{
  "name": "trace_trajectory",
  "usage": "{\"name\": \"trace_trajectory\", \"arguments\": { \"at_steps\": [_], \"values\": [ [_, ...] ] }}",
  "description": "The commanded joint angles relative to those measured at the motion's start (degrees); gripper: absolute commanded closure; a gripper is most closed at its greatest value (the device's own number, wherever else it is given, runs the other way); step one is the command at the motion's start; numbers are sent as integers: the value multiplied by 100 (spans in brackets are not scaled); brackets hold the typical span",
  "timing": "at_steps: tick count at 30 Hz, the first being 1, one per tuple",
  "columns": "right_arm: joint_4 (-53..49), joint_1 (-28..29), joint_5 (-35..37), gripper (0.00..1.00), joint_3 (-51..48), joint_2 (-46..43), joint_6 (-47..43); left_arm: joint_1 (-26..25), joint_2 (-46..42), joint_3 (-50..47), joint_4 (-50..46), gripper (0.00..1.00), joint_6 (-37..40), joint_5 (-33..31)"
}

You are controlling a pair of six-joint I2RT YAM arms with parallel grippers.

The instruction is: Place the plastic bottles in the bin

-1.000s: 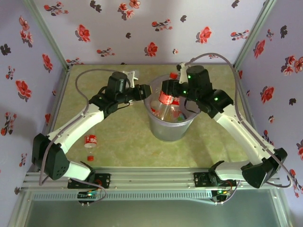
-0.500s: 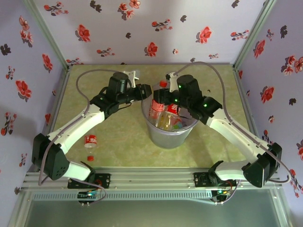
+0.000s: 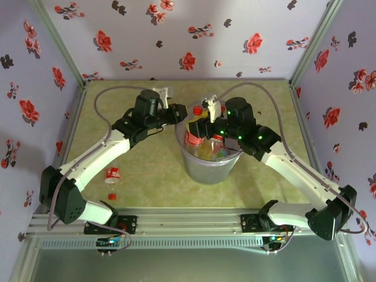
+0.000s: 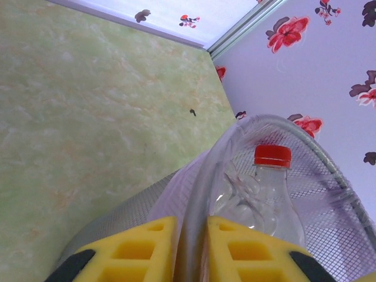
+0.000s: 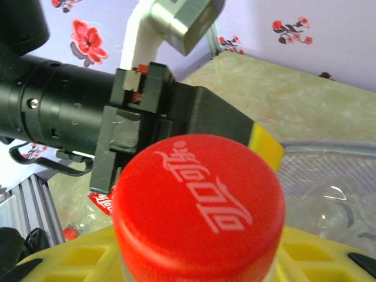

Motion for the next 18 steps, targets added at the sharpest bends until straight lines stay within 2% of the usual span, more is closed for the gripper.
{"name": "trace_trajectory", "arguments": {
  "at_steps": [1, 2, 5, 7, 14, 18],
  "values": [
    [-898, 137, -418, 66, -262, 31, -429, 39, -100, -12, -73, 81, -31, -418],
    [-1027, 120, -347, 62, -203, 20, -488, 39, -101, -4, -73, 82, -22, -436],
    [-1413, -2, -262, 35, 200, -52, -564, 35, -84, 22, -82, 83, -21, -464],
    [-1652, -135, -258, 26, 632, -76, -586, 39, -66, 49, -80, 84, -19, -464],
    [-2081, -379, 204, 25, 1871, 86, -534, 15, -36, 114, -133, 85, 38, -464],
    [-1985, -383, 472, 33, 2350, 328, -418, -10, 20, 209, -255, 86, 135, -464]
  ]
}}
